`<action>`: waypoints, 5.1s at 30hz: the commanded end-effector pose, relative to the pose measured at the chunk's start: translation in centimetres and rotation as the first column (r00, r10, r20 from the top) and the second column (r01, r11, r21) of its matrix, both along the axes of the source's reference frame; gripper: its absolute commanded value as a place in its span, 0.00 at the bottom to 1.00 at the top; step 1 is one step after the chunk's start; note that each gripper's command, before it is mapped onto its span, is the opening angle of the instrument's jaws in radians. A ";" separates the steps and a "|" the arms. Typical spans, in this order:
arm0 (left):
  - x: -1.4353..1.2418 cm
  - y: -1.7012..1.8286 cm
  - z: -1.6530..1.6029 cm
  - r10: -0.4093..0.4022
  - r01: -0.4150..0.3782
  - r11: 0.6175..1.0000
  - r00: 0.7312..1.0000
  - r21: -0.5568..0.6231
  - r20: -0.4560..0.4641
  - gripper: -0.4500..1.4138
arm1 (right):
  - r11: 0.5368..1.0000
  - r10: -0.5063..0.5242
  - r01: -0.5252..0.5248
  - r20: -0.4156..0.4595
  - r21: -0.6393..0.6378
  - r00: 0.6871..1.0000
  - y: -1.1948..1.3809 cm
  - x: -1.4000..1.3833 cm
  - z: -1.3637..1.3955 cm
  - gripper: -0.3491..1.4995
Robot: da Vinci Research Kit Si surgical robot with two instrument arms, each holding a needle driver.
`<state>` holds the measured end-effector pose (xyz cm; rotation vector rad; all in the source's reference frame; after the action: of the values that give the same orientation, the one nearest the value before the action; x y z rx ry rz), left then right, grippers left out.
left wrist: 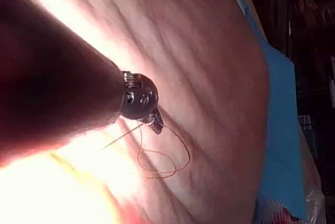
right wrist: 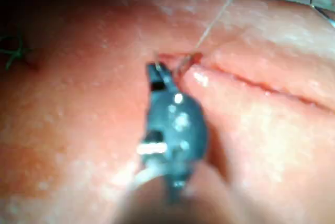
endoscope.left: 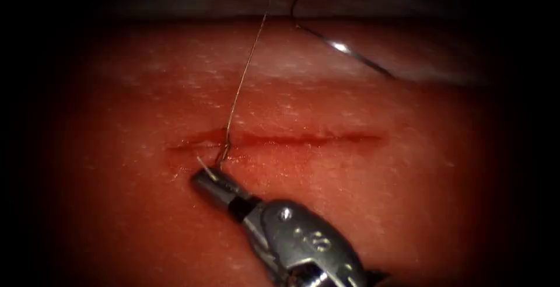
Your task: Wound Closure
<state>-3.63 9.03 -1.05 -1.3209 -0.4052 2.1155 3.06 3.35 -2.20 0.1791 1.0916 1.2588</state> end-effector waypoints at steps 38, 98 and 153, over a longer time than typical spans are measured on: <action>-0.87 0.80 0.54 0.214 -0.367 0.892 0.857 -0.263 -0.469 0.05 | 0.998 -0.062 0.062 -0.016 0.002 0.998 -0.62 0.18 -0.30 0.00; 0.79 -2.10 -2.28 -0.206 0.190 0.926 0.978 0.327 0.014 0.05 | 0.984 -0.070 0.029 -0.230 -0.174 0.971 0.80 0.62 -0.02 0.52; 0.64 -2.73 -0.15 -0.270 0.269 0.921 0.962 0.282 -0.034 0.05 | 0.965 -0.237 0.245 -0.734 -0.099 0.636 1.03 -0.09 0.27 0.40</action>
<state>-2.94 6.28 -1.26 -1.1409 -0.4824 1.7515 2.89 4.38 -1.98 0.8806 1.6951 0.9409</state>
